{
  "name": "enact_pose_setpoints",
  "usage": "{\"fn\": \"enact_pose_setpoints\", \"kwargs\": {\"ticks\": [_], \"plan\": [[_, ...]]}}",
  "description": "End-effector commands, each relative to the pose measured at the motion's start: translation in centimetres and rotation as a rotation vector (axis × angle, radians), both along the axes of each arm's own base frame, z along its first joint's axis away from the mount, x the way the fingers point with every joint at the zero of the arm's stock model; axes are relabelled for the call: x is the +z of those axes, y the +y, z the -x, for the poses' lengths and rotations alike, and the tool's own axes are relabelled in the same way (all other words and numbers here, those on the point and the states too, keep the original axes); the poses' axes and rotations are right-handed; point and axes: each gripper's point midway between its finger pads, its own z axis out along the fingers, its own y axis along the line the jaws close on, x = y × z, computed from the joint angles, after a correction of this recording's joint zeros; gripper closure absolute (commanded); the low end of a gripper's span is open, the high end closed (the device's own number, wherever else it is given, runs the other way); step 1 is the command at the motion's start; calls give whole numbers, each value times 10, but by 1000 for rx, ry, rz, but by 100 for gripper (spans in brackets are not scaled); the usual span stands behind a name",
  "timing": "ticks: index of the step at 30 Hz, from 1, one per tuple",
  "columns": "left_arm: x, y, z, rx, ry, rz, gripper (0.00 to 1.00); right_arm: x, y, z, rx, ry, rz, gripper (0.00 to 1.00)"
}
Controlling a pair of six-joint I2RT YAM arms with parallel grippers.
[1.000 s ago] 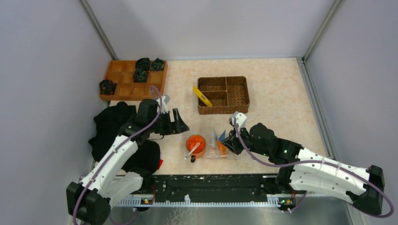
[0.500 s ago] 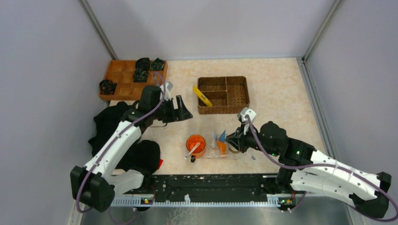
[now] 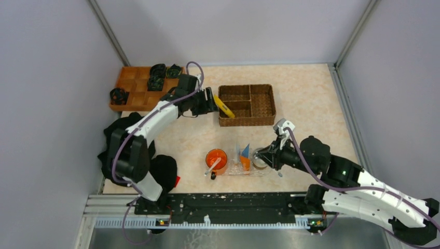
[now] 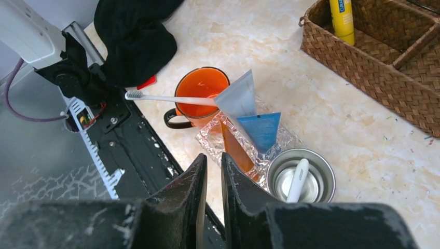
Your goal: Prepare toiletry sets of a toothbrush and toothpaste on the tray
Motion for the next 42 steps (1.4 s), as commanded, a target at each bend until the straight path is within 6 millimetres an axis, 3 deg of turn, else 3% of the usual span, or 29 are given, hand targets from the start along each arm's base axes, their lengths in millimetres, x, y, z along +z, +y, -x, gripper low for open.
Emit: {"fn": "enact_pose_setpoints", "kwargs": {"ticks": [1,11,17,20,29,38,42], "plan": [[-11,8,-36,57,-31,-89,31,24,-5,2,-12,-25,-53,84],[-9,1,-77,89,-78,-116,33,14,-3,3,-5,-18,-53,84],[-10,-6,-91,77,-91,-110,50,10,-3,2,-6,-20,-39,83],[-16,-9,-92,59,-78,-106,57,9,-4,2,-8,-18,-37,83],[-25,-10,-89,41,-63,-111,61,6,-3,1,-9,-17,-32,83],[-18,-14,-96,24,-87,-109,91,3,-1,1,-6,-12,-20,83],[0,-17,-90,4,-114,-78,99,2,-1,0,-8,-11,-15,83]]}}
